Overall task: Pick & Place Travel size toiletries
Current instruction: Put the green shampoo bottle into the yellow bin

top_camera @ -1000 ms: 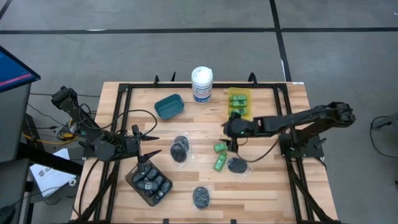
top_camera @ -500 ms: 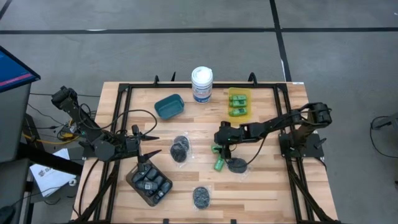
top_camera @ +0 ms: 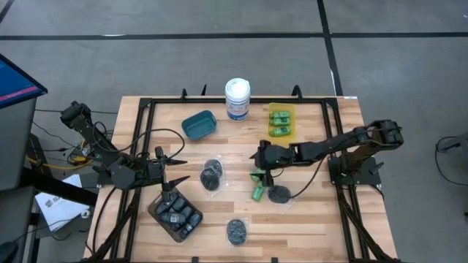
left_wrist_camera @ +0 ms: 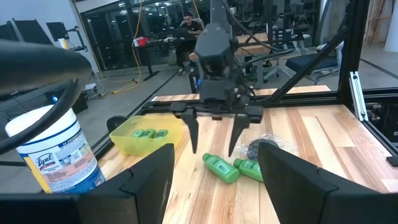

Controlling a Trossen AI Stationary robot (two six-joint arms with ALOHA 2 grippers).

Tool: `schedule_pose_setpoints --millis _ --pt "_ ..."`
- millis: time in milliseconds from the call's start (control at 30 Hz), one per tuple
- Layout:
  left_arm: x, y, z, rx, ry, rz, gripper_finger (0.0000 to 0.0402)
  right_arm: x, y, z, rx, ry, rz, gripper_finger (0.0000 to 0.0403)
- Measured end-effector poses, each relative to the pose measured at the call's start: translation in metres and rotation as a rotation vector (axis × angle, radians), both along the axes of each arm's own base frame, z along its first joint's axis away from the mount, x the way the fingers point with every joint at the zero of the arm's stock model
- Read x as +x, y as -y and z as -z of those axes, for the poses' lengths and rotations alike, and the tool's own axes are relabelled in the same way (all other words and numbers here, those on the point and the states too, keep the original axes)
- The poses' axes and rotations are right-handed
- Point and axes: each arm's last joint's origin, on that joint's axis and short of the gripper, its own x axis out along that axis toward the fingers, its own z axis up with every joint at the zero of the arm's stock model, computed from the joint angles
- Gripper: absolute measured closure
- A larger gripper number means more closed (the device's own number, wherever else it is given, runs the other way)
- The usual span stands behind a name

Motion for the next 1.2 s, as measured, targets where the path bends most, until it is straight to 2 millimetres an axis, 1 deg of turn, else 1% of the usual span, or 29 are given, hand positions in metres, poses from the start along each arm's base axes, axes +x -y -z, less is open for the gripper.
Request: schedule_pose_setpoints --millis 133,233,267,300,367,433,533,600,700,800,933,1000,1067,1200 --pt "0.0 0.0 0.0 0.0 0.0 0.003 0.0175 -0.002 -0.006 0.001 -0.002 -0.026 -0.02 0.0092" --pt "0.0 0.0 0.0 0.0 0.0 0.003 0.0175 -0.002 -0.008 0.012 -0.007 -0.085 -0.029 0.0097" --pt "0.0 0.0 0.0 0.0 -0.001 0.003 0.0175 -0.004 -0.008 0.016 -0.01 -0.124 -0.029 0.0099" --pt "0.0 0.0 0.0 0.0 0.0 0.003 0.0175 -0.007 -0.007 0.018 -0.013 -0.153 -0.027 0.01" --pt "0.0 0.0 0.0 0.001 -0.001 0.003 0.0175 -0.002 -0.005 0.023 -0.015 -0.155 -0.023 0.0101" --pt "0.0 0.0 0.0 0.0 0.0 0.003 0.0175 -0.008 -0.003 0.03 -0.033 -0.231 -0.03 0.0101" --pt "0.0 0.0 0.0 0.001 -0.001 0.002 0.0175 -0.006 0.002 0.034 -0.051 -0.255 -0.041 0.0101" --pt "0.0 0.0 0.0 0.0 0.0 0.002 0.0175 -0.011 0.005 0.038 -0.062 -0.309 -0.049 0.0101" --pt "0.0 0.0 0.0 0.0 0.0 0.001 0.0175 -0.011 0.008 0.044 -0.069 -0.346 -0.069 0.0101" --pt "0.0 0.0 0.0 0.002 -0.001 -0.001 0.0175 -0.009 0.013 0.049 -0.067 -0.357 -0.061 0.0101" --pt "0.0 0.0 0.0 0.004 -0.001 -0.001 0.0175 -0.009 0.019 0.05 -0.032 -0.358 -0.02 0.0103" --pt "0.0 0.0 0.0 0.004 -0.001 -0.001 0.0175 -0.009 0.02 0.05 -0.022 -0.357 -0.011 0.0111" --pt "0.0 0.0 0.0 0.004 -0.001 -0.001 0.0175 -0.009 0.019 0.05 -0.022 -0.356 -0.01 0.0127" --pt "0.0 0.0 0.0 0.004 -0.001 0.0 0.0175 -0.009 0.019 0.05 -0.014 -0.355 0.013 0.0177"
